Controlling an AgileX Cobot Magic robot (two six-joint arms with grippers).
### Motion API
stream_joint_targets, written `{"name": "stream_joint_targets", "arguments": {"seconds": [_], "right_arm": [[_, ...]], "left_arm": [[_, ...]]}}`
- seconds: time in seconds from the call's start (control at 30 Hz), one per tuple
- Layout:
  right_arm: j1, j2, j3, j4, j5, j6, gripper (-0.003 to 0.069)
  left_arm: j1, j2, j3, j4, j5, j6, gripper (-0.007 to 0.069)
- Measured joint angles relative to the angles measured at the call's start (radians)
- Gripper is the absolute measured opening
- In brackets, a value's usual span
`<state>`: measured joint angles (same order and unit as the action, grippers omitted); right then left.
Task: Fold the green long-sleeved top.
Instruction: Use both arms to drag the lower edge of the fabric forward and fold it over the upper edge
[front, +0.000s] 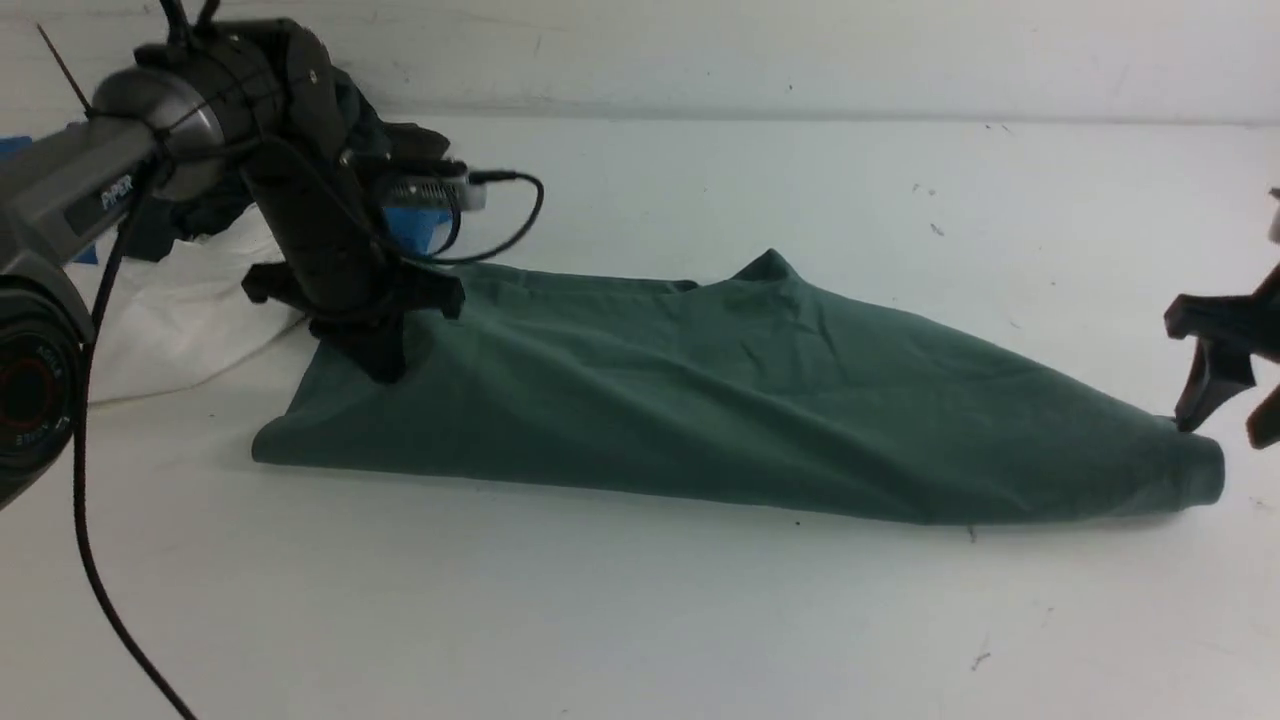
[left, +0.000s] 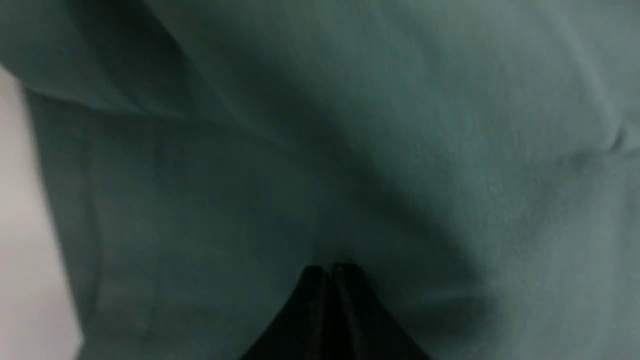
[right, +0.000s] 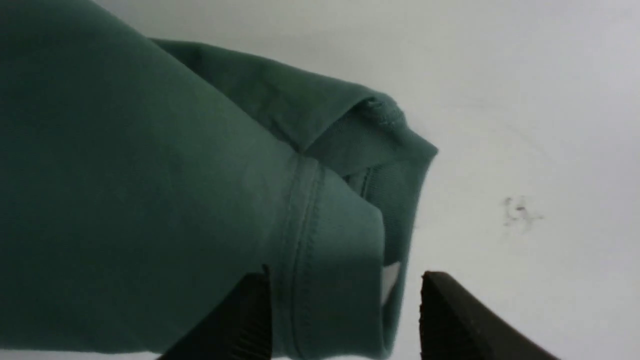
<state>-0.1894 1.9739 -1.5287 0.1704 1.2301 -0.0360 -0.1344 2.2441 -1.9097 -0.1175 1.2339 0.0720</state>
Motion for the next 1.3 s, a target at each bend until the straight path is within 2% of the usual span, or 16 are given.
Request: {"name": "stream_joint_targets", "arguments": {"seconds": [0.23,0.37,0.5,0.53,0.57,0.9,1.03,1.1,1.13,1.17,1.2,1.3], "right_arm": [[0.000,0.083,0.000,0.051,-0.024,-0.022,0.0370],[0.000,0.091,0.001,0.058,-0.042,-0.049,0.0303],[0.000,0.064,0.001,0.065,-0.040,-0.065,0.0102],[0.000,0.064,0.001,0.065,-0.039,-0.066,0.0092],[0.000,0.041,0.001,0.055,-0.035,-0.067,0.0032],[0.001,0.005,0.001,-0.006,-0.071,-0.025,0.0014],[0.001,0.052,0.001,-0.021,-0.076,-0.023,0.0067],[0.001,0.074,0.001,-0.036,-0.064,-0.023,0.0159],[0.001,0.077,0.001,-0.039,-0.061,-0.023,0.0168],[0.001,0.082,0.001,-0.052,-0.041,-0.020,0.0240],[0.001,0.084,0.000,-0.055,-0.036,-0.017,0.0262],[0.001,0.082,-0.024,-0.114,-0.019,0.021,0.0442]], "left_arm": [[-0.015,0.029,0.057,0.075,-0.012,-0.051,-0.0004],[-0.016,0.030,0.058,0.101,-0.013,-0.067,-0.0004],[-0.017,0.029,0.064,0.105,-0.018,-0.072,-0.0004],[-0.017,0.029,0.064,0.105,-0.017,-0.072,-0.0004],[-0.017,0.029,0.065,0.105,-0.019,-0.072,-0.0004],[-0.018,0.027,0.066,0.104,-0.020,-0.072,-0.0004],[-0.018,0.027,0.066,0.103,-0.020,-0.072,-0.0004],[-0.018,0.023,0.067,0.103,-0.021,-0.072,-0.0004],[-0.018,0.023,0.067,0.104,-0.021,-0.072,-0.0004],[-0.018,0.019,0.070,0.111,-0.021,-0.072,-0.0004],[-0.018,0.019,0.070,0.112,-0.021,-0.072,-0.0004],[-0.018,-0.010,0.077,0.124,-0.022,-0.077,-0.0004]]}}
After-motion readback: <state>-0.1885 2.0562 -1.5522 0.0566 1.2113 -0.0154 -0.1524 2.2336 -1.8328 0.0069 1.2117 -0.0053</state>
